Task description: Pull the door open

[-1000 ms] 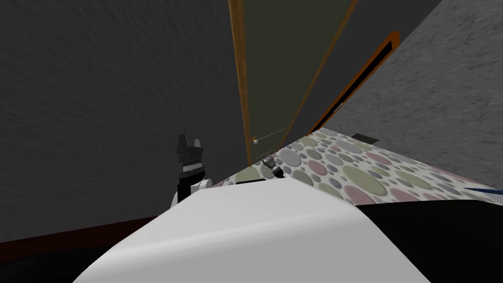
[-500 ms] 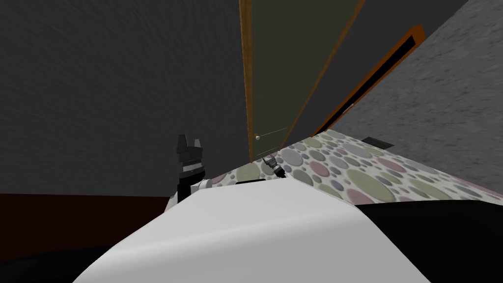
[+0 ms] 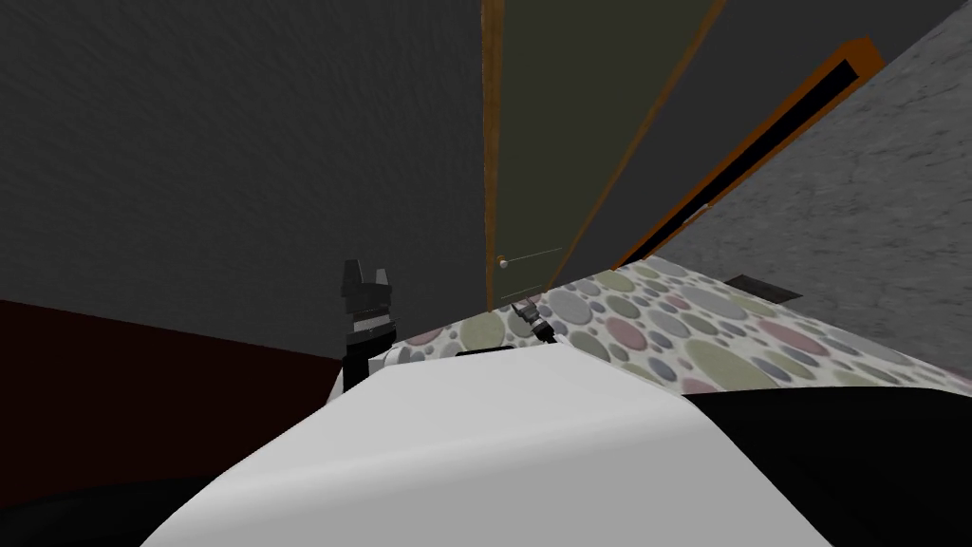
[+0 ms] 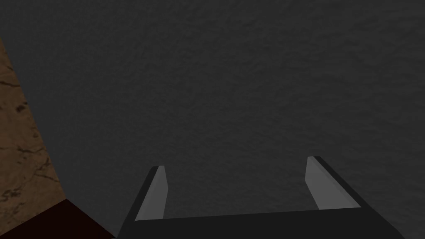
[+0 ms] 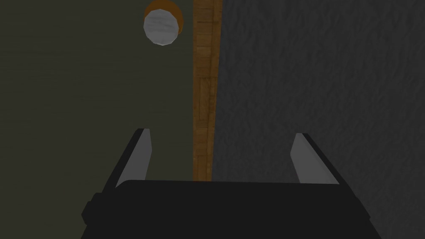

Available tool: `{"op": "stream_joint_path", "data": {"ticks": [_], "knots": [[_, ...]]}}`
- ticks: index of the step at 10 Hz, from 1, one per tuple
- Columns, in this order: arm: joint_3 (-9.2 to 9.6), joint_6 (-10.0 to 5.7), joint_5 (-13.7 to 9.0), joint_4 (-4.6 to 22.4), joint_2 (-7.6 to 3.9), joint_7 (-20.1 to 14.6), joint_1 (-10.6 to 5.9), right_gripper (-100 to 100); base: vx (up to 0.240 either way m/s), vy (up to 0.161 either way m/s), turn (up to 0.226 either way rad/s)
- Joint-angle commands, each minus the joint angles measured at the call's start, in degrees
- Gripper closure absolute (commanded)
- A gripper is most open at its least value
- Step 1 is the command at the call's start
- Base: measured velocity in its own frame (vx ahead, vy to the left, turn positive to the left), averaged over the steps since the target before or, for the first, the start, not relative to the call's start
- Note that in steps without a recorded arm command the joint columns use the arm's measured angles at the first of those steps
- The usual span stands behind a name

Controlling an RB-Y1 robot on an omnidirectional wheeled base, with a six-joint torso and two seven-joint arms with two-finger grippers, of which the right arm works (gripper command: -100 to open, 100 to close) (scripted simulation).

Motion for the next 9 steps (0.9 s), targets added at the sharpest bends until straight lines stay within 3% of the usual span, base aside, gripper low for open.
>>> {"op": "stream_joint_path", "data": {"ticks": [1, 4, 9], "knots": [[-1.06, -0.52, -0.8, 1.6, -0.42, 0.4, -0.74, -100, 0.003, 0.014, 0.185], [-3.17, -1.06, -2.4, 4.2, -1.33, 0.7, -2.05, -100, 0.1, 0.027, 0.209], [-4.82, -1.61, -3.6, 6.2, -1.97, 1.0, -3.05, -100, 0.194, 0.023, 0.036]]}}
